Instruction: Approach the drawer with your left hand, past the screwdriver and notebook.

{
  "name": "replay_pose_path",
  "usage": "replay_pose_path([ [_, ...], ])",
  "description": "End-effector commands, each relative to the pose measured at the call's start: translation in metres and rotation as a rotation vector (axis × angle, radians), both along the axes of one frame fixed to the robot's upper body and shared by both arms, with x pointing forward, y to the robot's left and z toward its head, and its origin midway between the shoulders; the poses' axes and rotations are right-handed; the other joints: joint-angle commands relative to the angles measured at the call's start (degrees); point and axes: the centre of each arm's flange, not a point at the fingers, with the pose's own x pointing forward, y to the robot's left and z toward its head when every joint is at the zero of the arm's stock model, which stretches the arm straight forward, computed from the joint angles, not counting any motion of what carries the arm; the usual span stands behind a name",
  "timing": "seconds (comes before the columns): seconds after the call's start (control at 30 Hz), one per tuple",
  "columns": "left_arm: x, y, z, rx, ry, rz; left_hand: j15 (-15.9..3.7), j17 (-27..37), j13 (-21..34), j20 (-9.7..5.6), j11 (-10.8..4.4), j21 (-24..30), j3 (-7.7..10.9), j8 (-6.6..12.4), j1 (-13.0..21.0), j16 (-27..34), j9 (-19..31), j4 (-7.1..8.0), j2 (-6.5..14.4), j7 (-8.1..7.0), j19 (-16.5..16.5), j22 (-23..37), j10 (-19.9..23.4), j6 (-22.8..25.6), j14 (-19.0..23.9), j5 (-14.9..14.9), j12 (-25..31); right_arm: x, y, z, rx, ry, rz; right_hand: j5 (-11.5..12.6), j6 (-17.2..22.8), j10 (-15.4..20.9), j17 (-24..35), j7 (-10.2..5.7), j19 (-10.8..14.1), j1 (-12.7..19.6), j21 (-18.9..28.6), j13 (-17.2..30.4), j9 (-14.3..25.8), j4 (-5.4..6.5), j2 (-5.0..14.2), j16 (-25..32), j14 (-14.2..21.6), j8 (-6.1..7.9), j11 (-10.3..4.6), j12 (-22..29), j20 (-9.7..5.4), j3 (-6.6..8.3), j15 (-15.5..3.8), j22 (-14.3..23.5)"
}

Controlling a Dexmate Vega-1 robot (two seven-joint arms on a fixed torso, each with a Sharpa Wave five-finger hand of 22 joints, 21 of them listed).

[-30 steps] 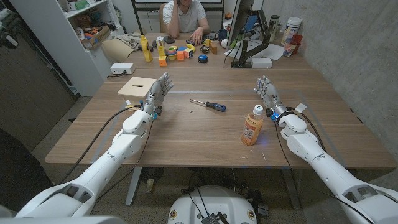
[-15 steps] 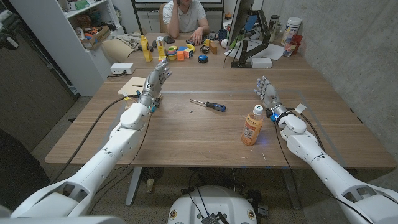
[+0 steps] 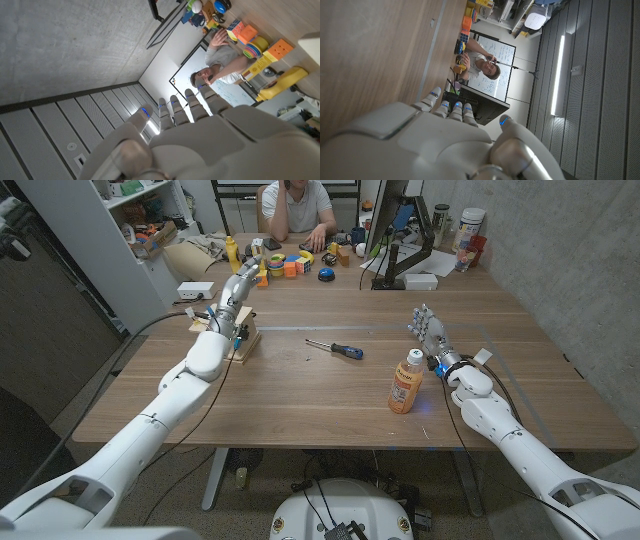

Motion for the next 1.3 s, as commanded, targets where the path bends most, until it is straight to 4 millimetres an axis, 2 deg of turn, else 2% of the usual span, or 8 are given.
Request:
replay_pose_path([
  [0.03,-0.035,0.006,0.014,0.283,-0.128,0.573,-3.67,0.2,0.3,1.96,-0.48,-0.8,0.05,0.36,-0.1,-0.5,0.1,-0.91,-1.2,-1.89,-0.6,0.1,1.1,1.4,0.6,0.5,0.3,0.001,0.0,-0.002,0.002,0.002,0.004,0.2,-0.3,-0.3,0.2,0.1,-0.2,0.2,-0.2,0.3,0.1,-0.11,5.0,0.4,-0.2,0.21,0.07,0.2,-4.95,0.47,-3.35,0.2],
  [0.17,-0.04,0.005,0.014,0.373,-0.144,0.724,-2.73,0.3,0.4,3.51,-0.43,-1.2,-0.02,0.25,-0.2,-0.8,0.1,-1.29,-1.5,-2.59,-1.3,0.0,1.5,2.3,0.5,0.5,0.4,0.001,0.001,-0.002,0.0,0.001,0.006,0.2,-0.2,-0.4,0.2,0.04,-0.1,0.2,-0.3,0.3,0.1,-0.12,4.96,0.4,-0.2,0.22,-0.01,0.2,-4.95,0.44,-3.34,0.2],
  [0.43,-0.04,0.005,0.01,0.525,-0.141,0.995,-2.83,0.4,0.5,4.88,-0.73,-1.7,-0.09,0.25,-0.2,-1.3,0.2,-2.02,-2.2,-2.64,-2.3,-0.1,2.1,3.4,-0.6,0.6,0.6,0.002,0.003,0.0,-0.007,-0.004,0.007,0.2,-0.2,-0.3,0.2,0.06,-0.1,0.2,-0.4,0.3,0.1,-0.11,4.91,0.4,-0.2,0.22,0.0,0.2,-4.96,0.4,-3.26,0.2],
  [0.5,-0.038,0.005,0.008,0.563,-0.138,1.056,-2.82,0.4,0.6,6.61,-0.83,-1.9,-0.11,0.09,-0.1,-1.5,0.3,-2.7,-2.7,-2.71,-2.6,-0.1,1.9,3.6,-1.2,0.7,0.5,0.002,0.003,0.001,-0.004,-0.002,0.007,0.2,-0.3,-0.3,0.2,0.07,-0.1,0.2,-0.4,0.3,0.1,-0.11,4.9,0.4,-0.2,0.21,0.02,0.2,-4.92,0.38,-3.26,0.2],
  [0.67,-0.03,0.01,0.004,0.625,-0.105,1.172,-2.65,0.5,0.7,7.99,-0.97,-2.4,-0.16,-0.24,0.3,-1.8,0.3,-3.89,-3.6,-2.73,-3.8,-0.2,1.2,3.6,-2.6,0.7,0.2,0.003,0.005,0.002,-0.007,-0.002,0.008,0.2,-0.2,-0.3,0.2,0.07,0.0,0.2,-0.4,0.3,0.1,-0.12,4.84,0.4,-0.2,0.22,0.02,0.2,-4.9,0.33,-3.24,0.2],
  [0.8,-0.023,0.022,0.0,0.624,-0.066,1.18,-2.54,0.5,0.7,8.36,-0.89,-2.4,-0.28,-0.41,0.3,-1.7,0.4,-4.25,-3.9,-2.73,-3.8,-0.2,1.1,3.4,-2.8,0.7,0.2,0.003,0.006,0.003,-0.011,-0.003,0.006,0.2,-0.2,-0.3,0.2,0.06,0.0,0.1,-0.5,0.3,0.1,-0.12,4.8,0.4,-0.1,0.22,0.03,0.2,-4.86,0.28,-3.24,0.2],
  [0.9,-0.018,0.032,-0.004,0.604,-0.025,1.173,-2.53,0.6,0.8,9.39,-0.87,-2.2,-0.56,-0.71,0.1,-1.6,0.4,-4.5,-4.4,-2.73,-3.3,-0.2,0.9,3.1,-2.9,0.7,0.2,0.004,0.006,0.004,-0.017,-0.002,0.004,0.2,-0.1,-0.1,0.2,0.05,0.1,0.1,-0.4,0.3,0.1,-0.12,4.8,0.4,0.0,0.28,0.09,0.3,-4.84,0.27,-3.26,0.2],
  [1.3,-0.002,0.07,-0.021,0.5,0.111,1.173,-2.54,0.7,0.9,10.0,-0.63,-2.0,-1.03,-1.12,-0.5,-1.4,0.4,-4.53,-4.9,-2.73,-2.9,-0.2,0.5,2.5,-3.0,0.6,0.2,0.005,0.01,0.008,-0.031,0.002,0.003,0.2,-0.1,-0.1,0.2,0.07,0.2,0.1,-0.5,0.3,0.1,-0.15,4.68,0.4,0.1,0.25,0.03,0.3,-4.82,0.15,-3.09,0.2],
])
